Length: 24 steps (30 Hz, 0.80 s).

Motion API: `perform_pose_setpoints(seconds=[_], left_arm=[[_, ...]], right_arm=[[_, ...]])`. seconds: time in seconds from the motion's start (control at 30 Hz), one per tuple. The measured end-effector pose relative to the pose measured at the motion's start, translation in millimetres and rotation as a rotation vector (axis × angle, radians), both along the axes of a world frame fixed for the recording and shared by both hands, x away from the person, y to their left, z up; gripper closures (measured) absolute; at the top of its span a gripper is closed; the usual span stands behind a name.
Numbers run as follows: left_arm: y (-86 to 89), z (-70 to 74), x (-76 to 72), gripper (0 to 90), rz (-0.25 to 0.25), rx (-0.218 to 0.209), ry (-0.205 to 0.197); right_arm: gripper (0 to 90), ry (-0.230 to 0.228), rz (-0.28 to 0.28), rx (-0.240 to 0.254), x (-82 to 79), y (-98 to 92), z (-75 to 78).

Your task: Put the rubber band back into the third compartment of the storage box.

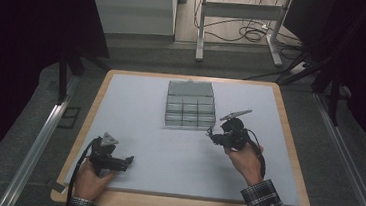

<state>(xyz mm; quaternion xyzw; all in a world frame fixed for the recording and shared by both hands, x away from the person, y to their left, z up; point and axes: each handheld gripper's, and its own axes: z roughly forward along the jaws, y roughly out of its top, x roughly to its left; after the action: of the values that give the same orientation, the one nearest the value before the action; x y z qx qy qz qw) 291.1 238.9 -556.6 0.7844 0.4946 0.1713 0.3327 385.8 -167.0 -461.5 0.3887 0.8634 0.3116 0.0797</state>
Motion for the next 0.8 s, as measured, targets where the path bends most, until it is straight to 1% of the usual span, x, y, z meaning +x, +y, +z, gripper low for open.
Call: perform_pose_setpoints(seconds=[0.2,0.4,0.8], left_arm=[[0.0,0.0,0.0,0.0,0.0,0.0,0.0],[0.0,0.0,0.0,0.0,0.0,0.0,0.0],[0.0,0.0,0.0,0.0,0.0,-0.001,0.0]], right_arm=[[87.1,0.009,-0.011,0.01,8.0,-1.2,5.2],[87.1,0.004,-0.016,0.008,14.9,0.1,10.6],[87.1,0.003,-0.038,0.018,29.0,1.3,15.3]])
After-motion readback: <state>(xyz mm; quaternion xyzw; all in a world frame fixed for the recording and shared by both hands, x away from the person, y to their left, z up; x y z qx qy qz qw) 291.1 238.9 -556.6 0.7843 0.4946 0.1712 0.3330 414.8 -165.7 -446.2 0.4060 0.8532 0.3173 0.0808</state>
